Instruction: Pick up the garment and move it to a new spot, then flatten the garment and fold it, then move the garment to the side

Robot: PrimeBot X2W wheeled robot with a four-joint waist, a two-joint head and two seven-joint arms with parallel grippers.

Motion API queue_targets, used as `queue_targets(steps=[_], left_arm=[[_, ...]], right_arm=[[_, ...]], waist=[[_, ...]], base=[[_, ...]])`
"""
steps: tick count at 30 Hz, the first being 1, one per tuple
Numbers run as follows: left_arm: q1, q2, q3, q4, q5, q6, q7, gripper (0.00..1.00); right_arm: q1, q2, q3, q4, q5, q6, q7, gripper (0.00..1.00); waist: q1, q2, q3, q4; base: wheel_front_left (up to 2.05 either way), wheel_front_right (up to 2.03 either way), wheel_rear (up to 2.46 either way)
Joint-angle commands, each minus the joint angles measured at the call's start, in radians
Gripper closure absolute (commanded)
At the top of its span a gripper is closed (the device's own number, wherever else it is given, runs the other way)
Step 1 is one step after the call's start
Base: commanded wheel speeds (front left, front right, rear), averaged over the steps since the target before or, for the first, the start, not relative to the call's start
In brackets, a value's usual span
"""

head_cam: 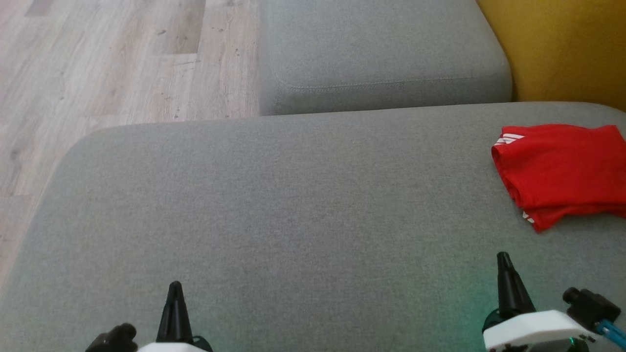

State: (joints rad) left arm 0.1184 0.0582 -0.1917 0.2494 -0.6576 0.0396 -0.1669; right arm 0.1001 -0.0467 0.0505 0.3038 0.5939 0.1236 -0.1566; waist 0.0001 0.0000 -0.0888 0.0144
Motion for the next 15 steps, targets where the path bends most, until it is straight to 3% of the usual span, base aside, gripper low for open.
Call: queue_targets(steps=[1,15], left_arm=[[-0.058,0.01,0.028,-0.03,-0.032,-0.009,0.009,1.0],[-0.085,0.013,0.065,-0.027,-0.189,-0.036,0.047,1.0]], right_arm=[[-0.058,-0.015,-0.004,-0.036,0.036,0.002,0.007,1.0],[-0.082,-0.018,-0.024,-0.04,0.202,0.003,0.045,1.0]], waist=[[-0.0001,0.0,0.002,0.0],[-0.0001,0.0,0.017,-0.003]], base=[[0.0,0.0,0.0],[0.0,0.0,0.0]])
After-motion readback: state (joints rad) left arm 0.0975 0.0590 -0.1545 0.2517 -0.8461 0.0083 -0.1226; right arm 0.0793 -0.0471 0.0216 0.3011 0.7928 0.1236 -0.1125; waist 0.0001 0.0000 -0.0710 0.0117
